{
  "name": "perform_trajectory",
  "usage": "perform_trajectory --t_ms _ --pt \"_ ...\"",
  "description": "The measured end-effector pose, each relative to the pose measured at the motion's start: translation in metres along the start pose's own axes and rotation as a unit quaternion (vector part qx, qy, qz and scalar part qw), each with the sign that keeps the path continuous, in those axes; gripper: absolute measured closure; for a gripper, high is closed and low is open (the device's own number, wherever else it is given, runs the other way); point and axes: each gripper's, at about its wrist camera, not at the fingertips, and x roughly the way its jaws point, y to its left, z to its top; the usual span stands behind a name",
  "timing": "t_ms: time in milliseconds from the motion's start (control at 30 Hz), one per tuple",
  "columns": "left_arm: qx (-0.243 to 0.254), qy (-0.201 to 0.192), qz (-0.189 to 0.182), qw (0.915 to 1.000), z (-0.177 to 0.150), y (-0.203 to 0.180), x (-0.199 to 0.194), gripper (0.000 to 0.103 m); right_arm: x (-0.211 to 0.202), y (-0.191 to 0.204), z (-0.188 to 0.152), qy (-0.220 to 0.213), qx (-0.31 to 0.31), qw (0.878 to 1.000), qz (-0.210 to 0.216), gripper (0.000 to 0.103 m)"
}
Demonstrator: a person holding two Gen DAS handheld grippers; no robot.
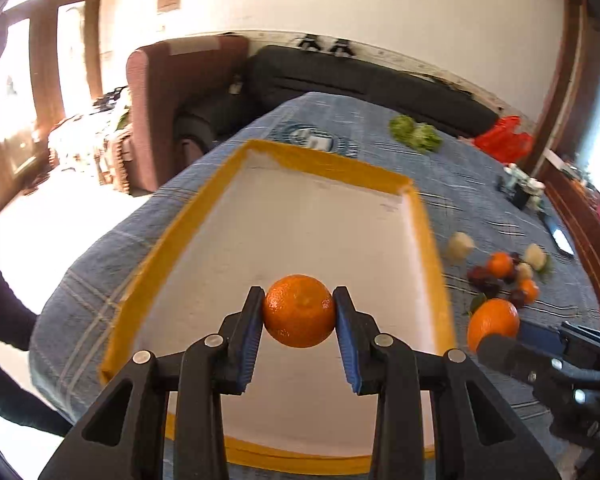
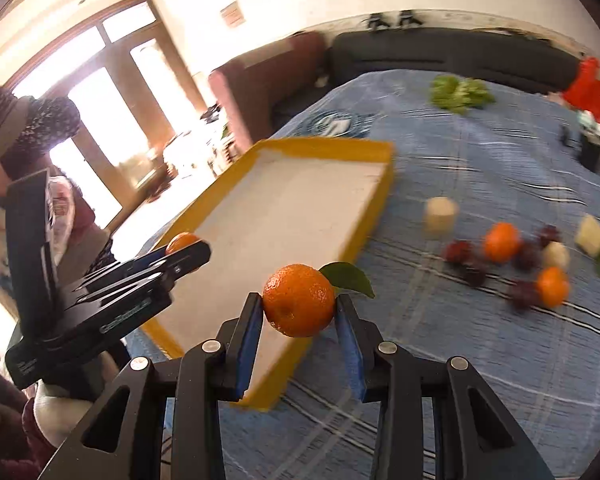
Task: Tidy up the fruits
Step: 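Carry both oranges over the yellow tray and open both tools to drop them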
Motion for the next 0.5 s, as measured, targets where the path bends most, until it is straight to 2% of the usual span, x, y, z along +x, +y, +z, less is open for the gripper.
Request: perform_trajectory --t_ms 133,300,500 --pt "-0.009 0.006 0.035 0.9993 -0.004 0.021 0.009 0.069 0.035 0.029 -0.003 0.036 -0.034 0.999 0.008 0.062" --pt "-0.016 0.013 0.052 0.9984 -0.007 0.035 0.015 0.069 0.066 0.047 -0.014 0.068 -0.061 0.996 0.008 0.061" --pt "-0.02 0.022 0.071 0.9971 -0.009 0.036 0.021 0.069 0.073 0.062 -0.023 0.066 -0.093 0.993 -0.012 0.061"
